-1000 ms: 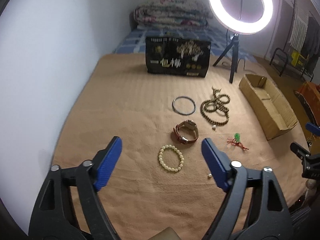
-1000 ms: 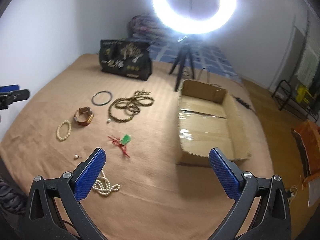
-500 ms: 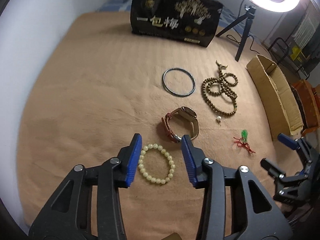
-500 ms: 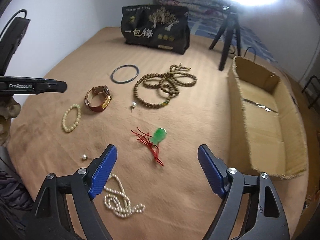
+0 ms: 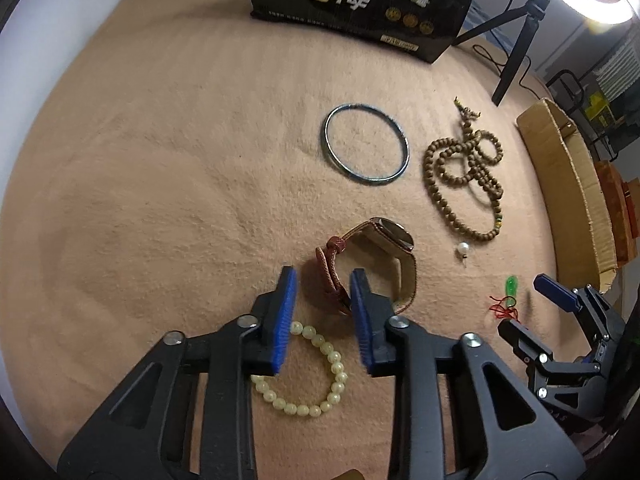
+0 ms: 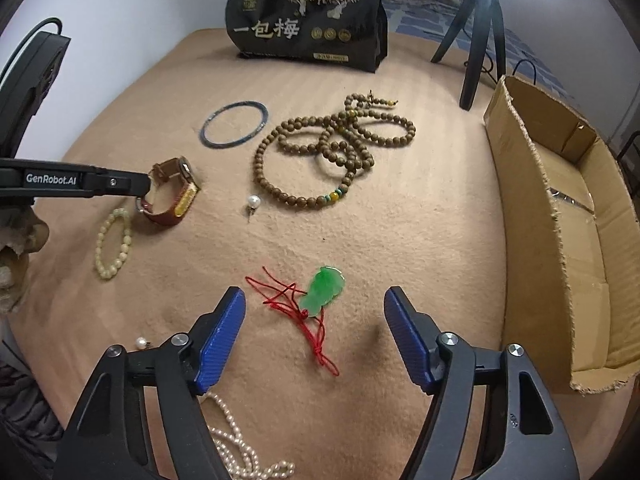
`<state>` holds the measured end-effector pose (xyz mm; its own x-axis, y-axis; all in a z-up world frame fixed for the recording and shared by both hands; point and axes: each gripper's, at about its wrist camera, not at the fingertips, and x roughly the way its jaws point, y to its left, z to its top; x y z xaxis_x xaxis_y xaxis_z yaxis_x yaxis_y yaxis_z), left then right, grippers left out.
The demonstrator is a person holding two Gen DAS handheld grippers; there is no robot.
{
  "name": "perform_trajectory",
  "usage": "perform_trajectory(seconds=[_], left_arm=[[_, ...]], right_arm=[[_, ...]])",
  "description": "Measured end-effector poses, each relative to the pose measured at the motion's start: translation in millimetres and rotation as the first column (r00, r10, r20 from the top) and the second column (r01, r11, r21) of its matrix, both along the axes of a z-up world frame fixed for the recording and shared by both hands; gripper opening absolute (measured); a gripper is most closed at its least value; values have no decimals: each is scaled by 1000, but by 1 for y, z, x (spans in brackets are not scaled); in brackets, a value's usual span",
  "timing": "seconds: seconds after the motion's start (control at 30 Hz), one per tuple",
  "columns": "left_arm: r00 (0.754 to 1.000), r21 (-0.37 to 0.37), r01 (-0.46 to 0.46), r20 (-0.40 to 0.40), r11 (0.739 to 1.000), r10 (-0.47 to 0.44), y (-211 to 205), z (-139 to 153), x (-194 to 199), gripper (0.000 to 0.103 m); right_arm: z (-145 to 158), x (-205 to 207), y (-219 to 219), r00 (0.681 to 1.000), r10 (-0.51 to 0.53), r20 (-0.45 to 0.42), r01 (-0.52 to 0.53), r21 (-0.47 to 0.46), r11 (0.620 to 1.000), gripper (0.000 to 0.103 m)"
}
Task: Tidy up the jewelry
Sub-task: 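Grasp the green jade pendant with the right tool while the left tool grasps the brown watch, then carry the jade pendant over the cardboard box with the right tool while the left tool lifts the watch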
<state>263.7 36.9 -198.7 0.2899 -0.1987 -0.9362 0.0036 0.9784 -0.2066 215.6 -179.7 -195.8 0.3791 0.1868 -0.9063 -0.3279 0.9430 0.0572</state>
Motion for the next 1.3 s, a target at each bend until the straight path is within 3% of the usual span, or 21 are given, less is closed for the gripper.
perform_trajectory(seconds=[0.27,0.33,0.5,0.6,0.93,1.3], left_arm=[[1000,-19,1,-25,1000,-1,1,-9,6,19],[1000,-31,-2,-30,1000,1,2,-11,6,16],[1000,-36,-3,-30,999,2,0,-12,6,12],[1000,-29,-3,-27,1000,2,-4,-12,9,11],[1000,-19,-13,2,1000,13,0,-2,4,8],[998,-40,-21,66,999,24,0,25,-2,8]], right_arm=[[-12,8,4,1000,-9,-24,8,-36,999,63],[-12,9,6,1000,-1,-22,0,-49,999,56],[-9,8,4,999,5,-34,-6,-24,1000,23],[-8,8,5,999,15,-37,-15,-12,1000,14],[5,2,5,1000,29,6,-29,15,999,14],[49,-5,-1,993,36,109,-41,41,998,14]])
